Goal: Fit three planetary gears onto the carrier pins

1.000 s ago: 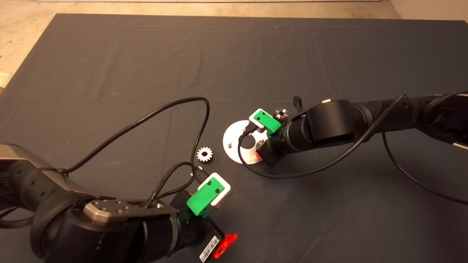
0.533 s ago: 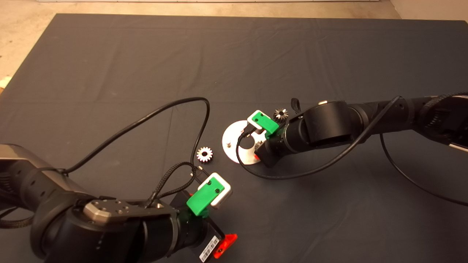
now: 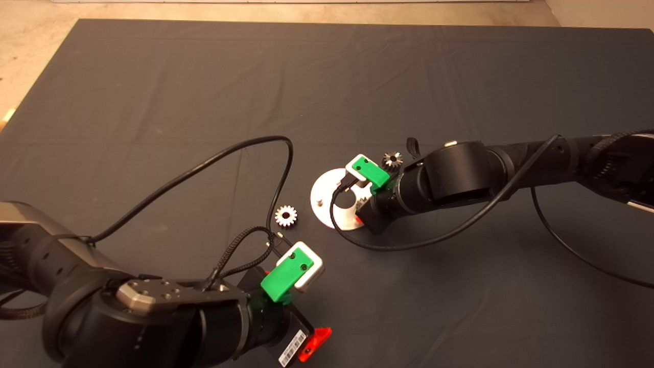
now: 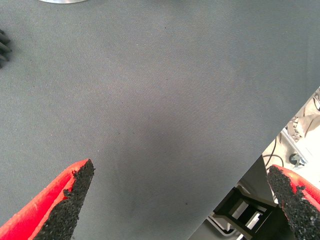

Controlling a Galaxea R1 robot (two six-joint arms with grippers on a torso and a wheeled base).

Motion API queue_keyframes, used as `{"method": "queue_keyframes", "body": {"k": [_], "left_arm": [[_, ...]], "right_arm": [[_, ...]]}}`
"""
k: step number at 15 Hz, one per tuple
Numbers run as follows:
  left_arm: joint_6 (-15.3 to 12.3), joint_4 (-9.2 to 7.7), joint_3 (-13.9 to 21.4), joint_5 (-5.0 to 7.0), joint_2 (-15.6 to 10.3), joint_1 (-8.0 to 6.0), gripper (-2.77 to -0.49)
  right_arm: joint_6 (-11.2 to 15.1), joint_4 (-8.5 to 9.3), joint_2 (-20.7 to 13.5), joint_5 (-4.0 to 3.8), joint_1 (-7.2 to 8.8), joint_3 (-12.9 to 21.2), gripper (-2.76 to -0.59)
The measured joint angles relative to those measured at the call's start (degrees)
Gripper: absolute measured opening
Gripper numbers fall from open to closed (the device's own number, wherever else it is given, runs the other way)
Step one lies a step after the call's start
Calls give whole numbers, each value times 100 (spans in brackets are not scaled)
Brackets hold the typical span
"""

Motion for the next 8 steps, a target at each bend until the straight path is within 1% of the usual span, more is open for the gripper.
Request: {"method": "queue_keyframes", "body": {"k": [8], "left_arm": [[0,0,0,0,0,0,-75]], "right_arm": [[-1,-1,0,2,0,-1,-229]]}}
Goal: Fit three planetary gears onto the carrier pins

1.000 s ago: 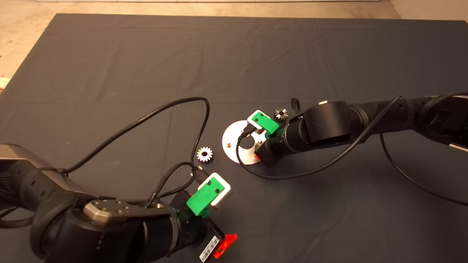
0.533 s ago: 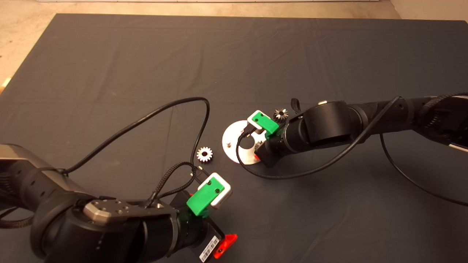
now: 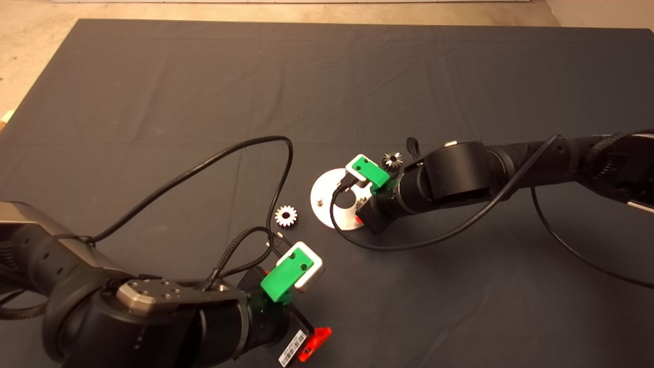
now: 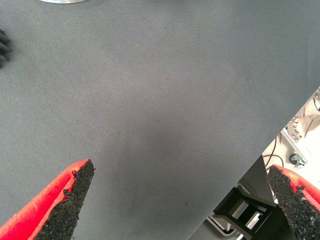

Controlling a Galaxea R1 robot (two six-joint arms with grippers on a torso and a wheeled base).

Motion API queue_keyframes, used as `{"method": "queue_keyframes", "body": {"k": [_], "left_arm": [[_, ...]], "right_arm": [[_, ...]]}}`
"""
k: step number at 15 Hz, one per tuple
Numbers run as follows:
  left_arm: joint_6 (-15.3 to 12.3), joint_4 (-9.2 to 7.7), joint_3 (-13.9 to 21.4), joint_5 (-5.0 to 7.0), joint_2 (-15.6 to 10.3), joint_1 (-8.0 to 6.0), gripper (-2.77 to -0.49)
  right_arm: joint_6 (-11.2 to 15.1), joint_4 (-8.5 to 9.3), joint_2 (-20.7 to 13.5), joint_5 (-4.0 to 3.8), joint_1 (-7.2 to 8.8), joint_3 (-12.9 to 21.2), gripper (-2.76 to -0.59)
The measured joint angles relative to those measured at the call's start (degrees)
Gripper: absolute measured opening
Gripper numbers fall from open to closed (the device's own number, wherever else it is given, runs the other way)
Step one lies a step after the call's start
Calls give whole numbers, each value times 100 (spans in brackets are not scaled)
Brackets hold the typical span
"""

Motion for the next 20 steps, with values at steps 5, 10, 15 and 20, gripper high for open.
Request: {"method": "queue_keyframes", "body": {"k": [5,10,15,20], "left_arm": [[0,0,0,0,0,0,-75],[0,0,0,0,0,0,-75],[0,0,0,0,-1,0,-75],[-17,0,0,0,0,0,-75]], "right_arm": [[0,-1,0,9,2,-2,-218],[-2,-3,0,17,2,-2,-207],[14,-1,-110,99,36,-2,-200],[23,-3,-167,79,173,0,-177]]}}
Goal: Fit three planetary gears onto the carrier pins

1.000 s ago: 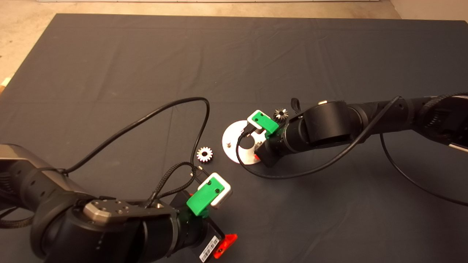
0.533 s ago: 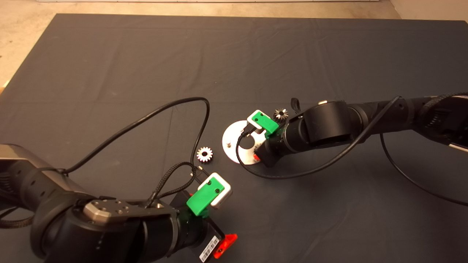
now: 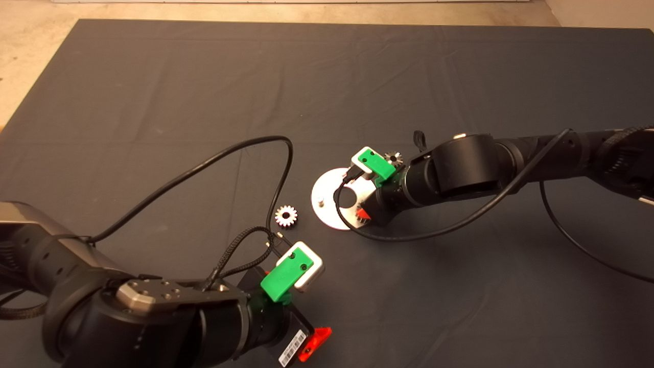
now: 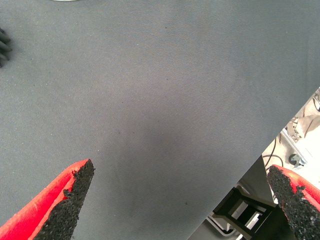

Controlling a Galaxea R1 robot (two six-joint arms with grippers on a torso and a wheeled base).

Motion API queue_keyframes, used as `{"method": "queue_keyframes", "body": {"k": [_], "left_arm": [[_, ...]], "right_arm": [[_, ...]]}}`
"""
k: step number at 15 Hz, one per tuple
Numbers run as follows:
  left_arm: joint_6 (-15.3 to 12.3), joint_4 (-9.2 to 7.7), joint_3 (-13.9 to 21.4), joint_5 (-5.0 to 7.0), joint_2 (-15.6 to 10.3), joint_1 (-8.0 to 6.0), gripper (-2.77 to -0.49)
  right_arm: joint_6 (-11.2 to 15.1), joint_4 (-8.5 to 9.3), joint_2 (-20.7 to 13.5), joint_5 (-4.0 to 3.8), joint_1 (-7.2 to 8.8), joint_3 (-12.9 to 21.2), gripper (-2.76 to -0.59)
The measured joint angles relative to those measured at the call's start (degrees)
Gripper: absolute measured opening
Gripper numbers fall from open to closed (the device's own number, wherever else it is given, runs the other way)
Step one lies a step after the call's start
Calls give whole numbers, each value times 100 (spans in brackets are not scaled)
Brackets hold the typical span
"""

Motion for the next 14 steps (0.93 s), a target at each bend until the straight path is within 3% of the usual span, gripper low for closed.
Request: {"method": "queue_keyframes", "body": {"k": [3,5,6,10,12,14], "left_arm": [[0,0,0,0,-1,1,-75],[-1,0,0,-1,0,0,-75],[-2,0,0,0,-1,0,-75],[-2,2,0,0,-1,0,-75],[-4,0,0,-2,-1,0,-75],[-4,0,0,2,-1,2,-75]], "right_arm": [[4,0,-25,12,22,4,-176],[21,2,-53,187,37,9,-176],[23,2,-133,278,62,28,-165],[41,0,-734,257,343,30,-162],[41,0,-841,256,433,30,-162],[41,0,-850,288,427,30,-162]]}}
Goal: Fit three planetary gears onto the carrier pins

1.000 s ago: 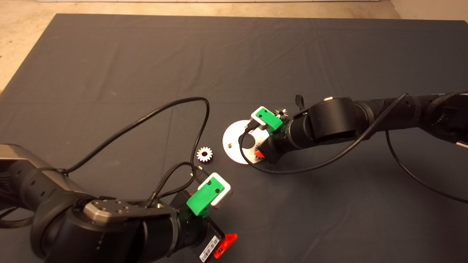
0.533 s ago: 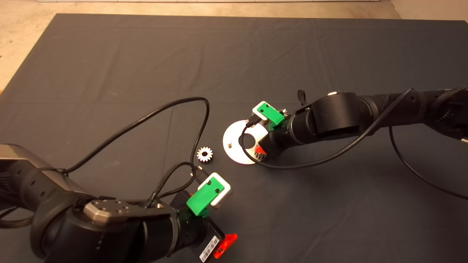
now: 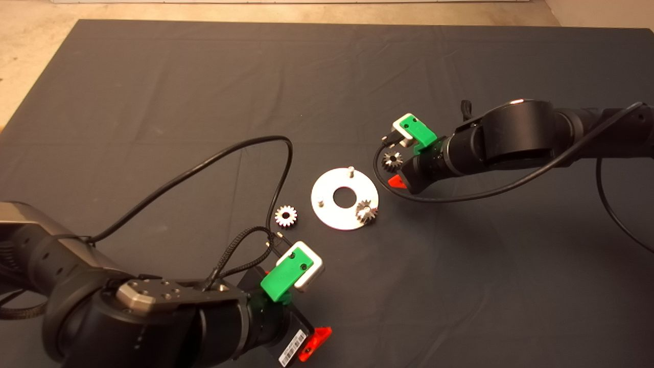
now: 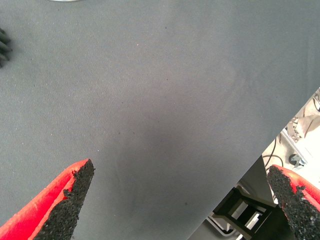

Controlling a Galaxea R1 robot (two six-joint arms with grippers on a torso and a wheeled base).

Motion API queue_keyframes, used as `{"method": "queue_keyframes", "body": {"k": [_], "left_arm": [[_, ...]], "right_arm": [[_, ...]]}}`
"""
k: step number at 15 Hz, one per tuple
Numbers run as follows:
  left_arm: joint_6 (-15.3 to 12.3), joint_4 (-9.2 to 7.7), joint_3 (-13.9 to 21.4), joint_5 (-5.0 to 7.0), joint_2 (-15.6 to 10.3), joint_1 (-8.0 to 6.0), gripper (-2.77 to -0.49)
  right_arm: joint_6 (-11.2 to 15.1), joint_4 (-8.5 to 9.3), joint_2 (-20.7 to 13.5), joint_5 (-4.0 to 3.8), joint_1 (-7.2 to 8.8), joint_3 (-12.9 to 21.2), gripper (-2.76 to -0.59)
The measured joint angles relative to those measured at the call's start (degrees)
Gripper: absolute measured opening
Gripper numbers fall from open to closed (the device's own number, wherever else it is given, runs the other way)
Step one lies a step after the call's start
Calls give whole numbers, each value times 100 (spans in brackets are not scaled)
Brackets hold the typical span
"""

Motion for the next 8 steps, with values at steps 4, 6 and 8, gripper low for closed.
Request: {"method": "queue_keyframes", "body": {"k": [4,6,8], "left_arm": [[-2,0,0,-2,1,-2,-75],[-21,0,0,-2,1,0,-75],[-32,0,0,-2,1,0,-75]], "right_arm": [[-2,0,-37,-4,1,-21,-147],[-5,0,-33,11,3,-178,-147],[-7,0,-37,149,1,-523,-147]]}}
